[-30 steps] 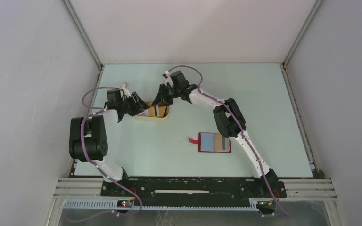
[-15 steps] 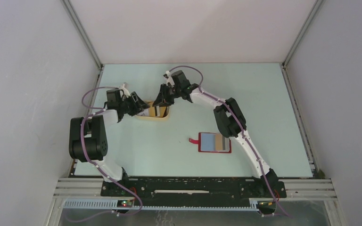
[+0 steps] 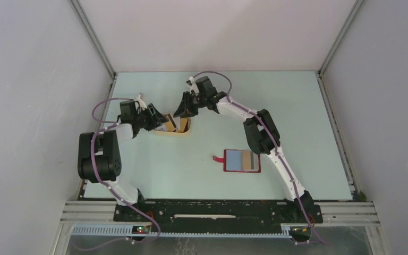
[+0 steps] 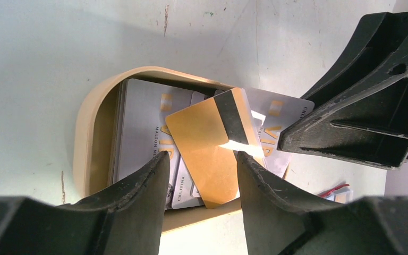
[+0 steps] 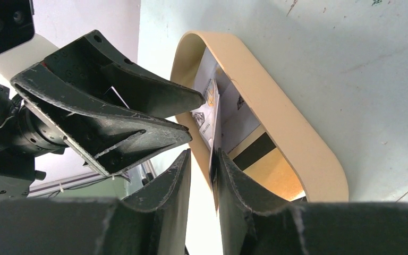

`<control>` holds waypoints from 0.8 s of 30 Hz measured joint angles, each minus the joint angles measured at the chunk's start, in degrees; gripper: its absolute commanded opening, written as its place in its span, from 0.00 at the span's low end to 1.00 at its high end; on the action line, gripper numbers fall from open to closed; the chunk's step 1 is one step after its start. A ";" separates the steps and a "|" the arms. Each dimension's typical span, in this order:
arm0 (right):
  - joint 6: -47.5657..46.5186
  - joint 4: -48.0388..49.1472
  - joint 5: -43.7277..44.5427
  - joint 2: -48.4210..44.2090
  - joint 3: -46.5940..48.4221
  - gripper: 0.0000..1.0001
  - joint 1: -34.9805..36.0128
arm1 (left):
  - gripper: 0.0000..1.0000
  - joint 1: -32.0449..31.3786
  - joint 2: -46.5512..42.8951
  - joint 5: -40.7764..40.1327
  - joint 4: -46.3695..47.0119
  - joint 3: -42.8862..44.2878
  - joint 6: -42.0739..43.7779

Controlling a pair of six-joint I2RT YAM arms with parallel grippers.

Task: Put the credit cards into the card holder
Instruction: Pick up the credit card from the storage box.

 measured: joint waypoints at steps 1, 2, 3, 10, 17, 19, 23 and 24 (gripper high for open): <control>0.00 0.00 -0.04 -0.17 -0.04 0.33 -0.04 | 0.54 0.00 0.00 0.00 0.00 0.00 0.02; -0.02 0.00 -0.13 -0.28 -0.07 0.33 -0.09 | 0.54 0.02 0.00 0.00 0.00 0.00 0.00; -0.04 -0.02 -0.20 -0.39 -0.09 0.33 -0.13 | 0.54 0.02 0.00 0.00 -0.02 0.00 0.00; -0.24 -0.31 -0.37 -0.66 -0.83 0.18 -0.46 | 0.54 0.07 -0.02 0.00 0.00 0.00 0.00; -1.51 -2.45 1.29 -0.66 -0.94 0.00 -0.59 | 0.54 0.22 -0.15 0.00 -0.02 0.00 0.00; -1.92 -3.19 1.77 -0.70 -0.94 0.00 -0.61 | 0.54 0.26 -0.72 -0.02 -0.02 0.00 0.00; -3.13 -3.78 2.10 -1.05 -0.94 0.00 -1.05 | 0.57 0.28 -4.24 -0.85 0.09 -0.48 -0.07; -3.67 -4.31 2.25 -1.38 -0.94 0.00 -1.27 | 0.58 0.28 -5.40 -1.01 0.09 -0.83 -0.07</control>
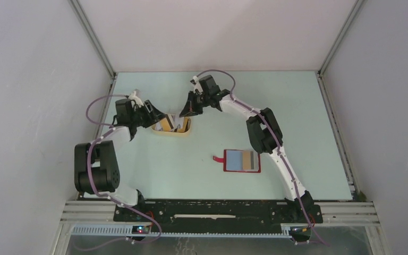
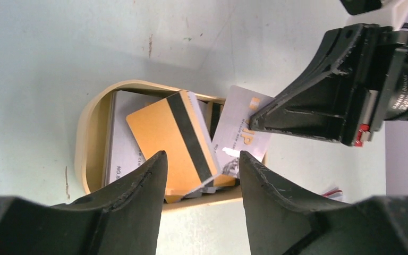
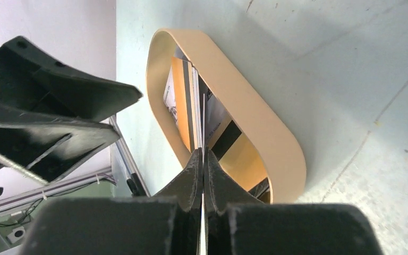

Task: Put the credit cards into the card holder
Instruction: Pick up the credit card from the storage box.

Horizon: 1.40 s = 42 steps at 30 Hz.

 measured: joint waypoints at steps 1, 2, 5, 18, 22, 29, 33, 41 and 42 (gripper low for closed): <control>-0.85 -0.85 0.17 -0.55 0.00 0.00 -0.37 | 0.58 0.04 -1.46 -0.26 0.00 -0.48 -0.07; -1.03 -0.94 0.20 -0.63 0.00 0.00 -0.44 | 0.58 0.04 -3.06 -0.55 0.09 -1.03 -0.33; -3.52 -2.19 0.52 -2.27 0.02 0.00 -1.16 | 0.58 0.07 -7.50 -1.36 0.79 -2.64 -0.76; -18.14 -2.67 -14.78 -16.65 -9.46 0.00 -2.99 | 0.60 -2.32 -21.09 3.45 9.20 -10.03 -4.55; -28.52 -8.20 -21.68 -24.70 -17.70 0.00 -4.09 | 0.61 -7.56 -25.81 5.09 10.78 -11.04 -4.90; -45.53 -19.82 -27.34 -40.00 -34.93 0.00 -10.12 | 0.63 -18.82 -33.40 4.90 14.51 -15.69 -4.90; -53.09 -25.88 -27.28 -47.58 -43.43 0.00 -14.12 | 0.63 -25.66 -34.82 3.08 17.99 -20.41 -5.40; -59.52 -29.07 -24.02 -58.58 -58.66 0.00 -20.09 | 0.62 -36.70 -32.28 -2.78 24.72 -26.88 -8.28; -59.52 -28.85 -23.74 -59.34 -59.69 0.00 -21.27 | 0.62 -37.99 -31.43 -3.54 25.70 -26.88 -8.41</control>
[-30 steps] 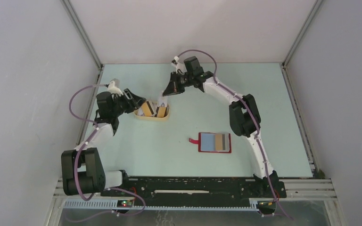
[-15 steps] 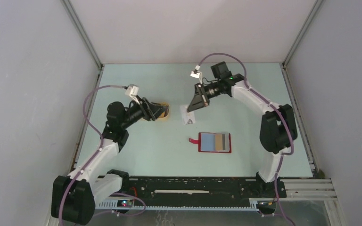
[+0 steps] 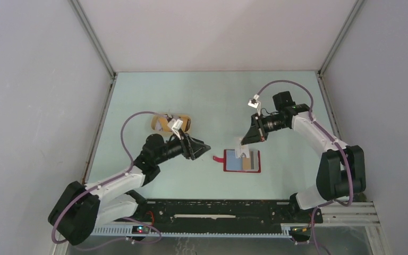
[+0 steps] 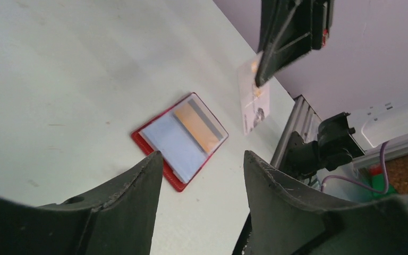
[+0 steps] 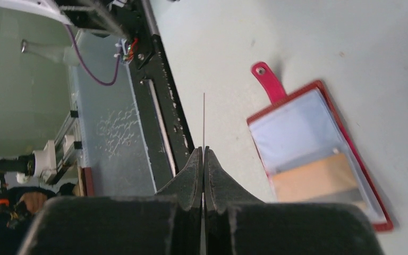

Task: Put the credit cards into the card holder
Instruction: Pick up the credit card from the storage box.

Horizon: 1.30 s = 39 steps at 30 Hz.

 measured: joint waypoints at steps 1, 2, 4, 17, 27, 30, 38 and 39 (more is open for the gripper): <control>0.02 0.04 0.22 -0.63 -0.96 0.00 -1.36 | 0.62 -1.46 1.07 -0.76 1.14 0.00 -0.09; 0.04 0.22 0.46 -1.14 -1.86 0.00 -2.71 | 0.61 -2.89 2.25 -1.36 2.01 0.04 -0.15; 0.22 0.68 1.25 -1.49 -3.54 0.00 -4.52 | 0.61 -5.57 5.33 -2.60 3.74 0.13 -0.44; 2.73 1.51 4.24 3.08 -8.37 0.00 -12.94 | 0.50 -15.67 25.66 -6.80 11.96 5.49 -4.57; 4.15 1.66 6.40 6.78 -8.37 0.00 -18.16 | 0.41 -17.64 33.14 -9.11 10.78 10.97 -5.42; 4.35 1.68 6.56 8.74 -8.37 0.00 -18.18 | 0.39 -18.27 34.32 -9.90 8.72 12.85 -5.16; 4.35 1.68 6.38 12.22 -8.39 0.00 -17.70 | 0.31 -20.33 38.99 -11.41 4.13 17.05 -4.26; 4.37 1.68 6.38 12.35 -8.39 0.00 -17.68 | 0.31 -20.46 39.45 -11.74 3.32 17.38 -4.00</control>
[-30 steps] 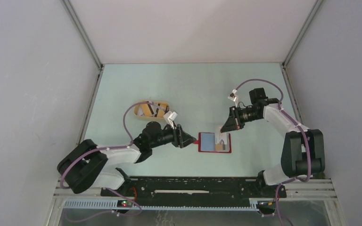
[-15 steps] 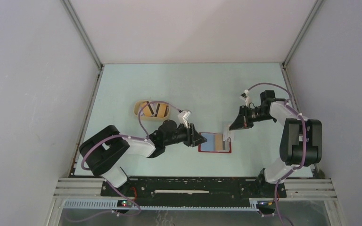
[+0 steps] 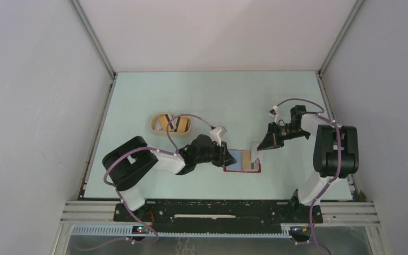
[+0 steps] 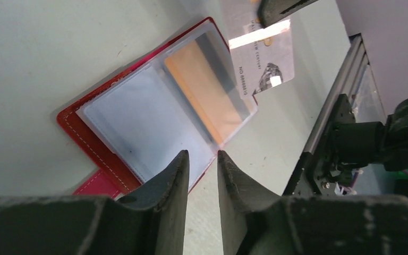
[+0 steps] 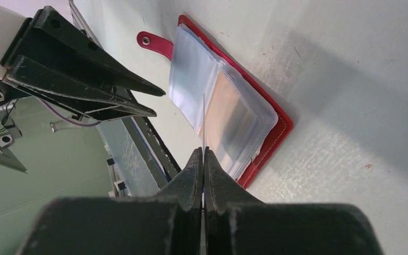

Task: Put the credit cards into the card holder
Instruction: Pick up the credit card from the storage box.

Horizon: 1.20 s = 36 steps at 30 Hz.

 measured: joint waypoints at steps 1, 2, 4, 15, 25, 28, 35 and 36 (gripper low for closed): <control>0.02 0.00 0.09 0.15 0.00 0.00 0.04 | 0.31 -0.13 0.28 -0.26 -0.96 0.33 0.13; 0.07 0.02 0.24 0.35 0.00 0.00 0.11 | 0.31 -0.20 0.46 -0.52 -1.60 0.55 0.26; 0.31 0.20 0.76 0.96 0.00 0.00 0.39 | 0.31 -0.37 0.74 -0.92 -2.80 1.11 0.68; 4.15 3.06 4.35 2.58 0.00 0.00 4.46 | 0.33 -0.52 1.57 -1.11 -3.89 2.56 1.03; 6.95 4.57 5.25 4.74 0.42 0.00 8.94 | 0.35 -0.07 1.57 -0.37 0.83 2.43 -1.53; 7.19 4.55 5.11 4.87 0.66 0.00 9.09 | 0.37 0.50 1.57 0.35 2.73 1.95 -2.58; 2.01 1.18 -3.30 4.87 2.25 0.00 7.89 | 0.40 3.15 5.11 5.03 15.65 -0.90 -9.86; 1.14 0.63 -4.28 4.87 2.49 0.00 7.85 | 0.41 3.43 5.64 5.44 16.83 -1.22 -10.69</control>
